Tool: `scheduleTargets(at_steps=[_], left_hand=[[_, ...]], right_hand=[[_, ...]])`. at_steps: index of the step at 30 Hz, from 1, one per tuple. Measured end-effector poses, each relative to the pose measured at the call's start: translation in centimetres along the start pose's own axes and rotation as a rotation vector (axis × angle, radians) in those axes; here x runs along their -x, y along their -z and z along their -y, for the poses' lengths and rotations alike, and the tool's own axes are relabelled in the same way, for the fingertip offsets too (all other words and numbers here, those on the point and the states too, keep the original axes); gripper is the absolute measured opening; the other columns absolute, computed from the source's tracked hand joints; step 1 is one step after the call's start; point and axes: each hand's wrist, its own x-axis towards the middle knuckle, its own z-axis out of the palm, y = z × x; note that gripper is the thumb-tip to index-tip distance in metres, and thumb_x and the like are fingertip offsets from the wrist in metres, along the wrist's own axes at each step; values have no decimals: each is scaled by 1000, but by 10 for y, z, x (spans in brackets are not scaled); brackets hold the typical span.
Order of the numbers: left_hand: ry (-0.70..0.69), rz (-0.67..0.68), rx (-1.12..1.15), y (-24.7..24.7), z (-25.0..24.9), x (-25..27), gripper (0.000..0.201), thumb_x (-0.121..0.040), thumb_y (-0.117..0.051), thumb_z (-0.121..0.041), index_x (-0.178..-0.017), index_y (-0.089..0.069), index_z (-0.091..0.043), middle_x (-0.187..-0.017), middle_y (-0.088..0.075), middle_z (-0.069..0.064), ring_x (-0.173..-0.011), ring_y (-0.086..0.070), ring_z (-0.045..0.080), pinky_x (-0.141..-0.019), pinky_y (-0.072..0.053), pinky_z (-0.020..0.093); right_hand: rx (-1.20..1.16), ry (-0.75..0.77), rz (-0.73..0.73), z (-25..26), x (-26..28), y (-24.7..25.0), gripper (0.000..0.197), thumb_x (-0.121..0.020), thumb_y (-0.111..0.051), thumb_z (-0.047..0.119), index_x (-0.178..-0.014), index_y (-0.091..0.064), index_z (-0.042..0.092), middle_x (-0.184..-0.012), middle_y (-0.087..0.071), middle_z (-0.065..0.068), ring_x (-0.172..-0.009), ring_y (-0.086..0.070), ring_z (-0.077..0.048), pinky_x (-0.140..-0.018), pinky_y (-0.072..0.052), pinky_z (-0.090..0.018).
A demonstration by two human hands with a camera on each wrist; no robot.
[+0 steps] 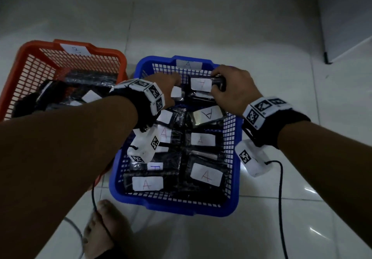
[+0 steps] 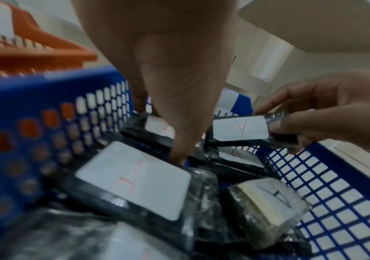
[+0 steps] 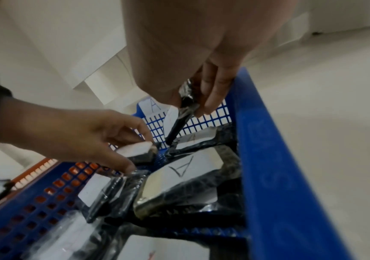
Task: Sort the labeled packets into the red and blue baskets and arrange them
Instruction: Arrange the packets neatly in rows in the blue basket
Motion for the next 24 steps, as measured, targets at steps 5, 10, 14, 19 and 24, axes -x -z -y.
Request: scheduleTargets(at_steps=[5,10,14,19,24], left_hand=[[40,-51,-57,-5,-9,-10,37,-83,-68,-19,-118,-60,-19,-107,-66,12,-93,-64,33,-72,-54,38],[79,-82,-157,-7,-16,-11,32,-82,-70,-21,-114,-66,-22,-105,-68,10,-95,-64,32,-77,-54,42],[76,-136,-114,-10,-19,-10,40,-82,-68,-13,-121,-64,-21,-111,-66,12,-101,-63,34,-82,-55,45],[47,-309,119,-6,-14,3,41,-81,-70,-21,-120,-60,-18,-117,-64,10,-107,-59,31,-87,-52,46],[151,-662,127,1,2,36,48,-82,-62,-13,-128,-50,-6,-123,-49,18,-111,-49,34,-92,-47,43]], right_hand=[[-103,-14,-85,-4,4,-1,27,-84,-60,19,-111,-63,15,-105,-68,-6,-92,-62,-23,-82,-50,-31],[-129,1,-92,-7,6,-3,27,-83,-60,20,-109,-64,15,-104,-68,-4,-93,-62,-21,-81,-48,-26],[-127,3,-71,-6,7,-3,27,-85,-60,19,-111,-64,15,-109,-67,-4,-99,-61,-19,-84,-46,-24],[-173,-5,-65,-3,5,-4,26,-87,-61,19,-113,-62,17,-95,-67,3,-81,-61,-11,-75,-48,-18],[-303,-18,5,20,-6,-18,21,-90,-64,16,-110,-60,17,-75,-50,19,-61,-50,4,-52,-35,1]])
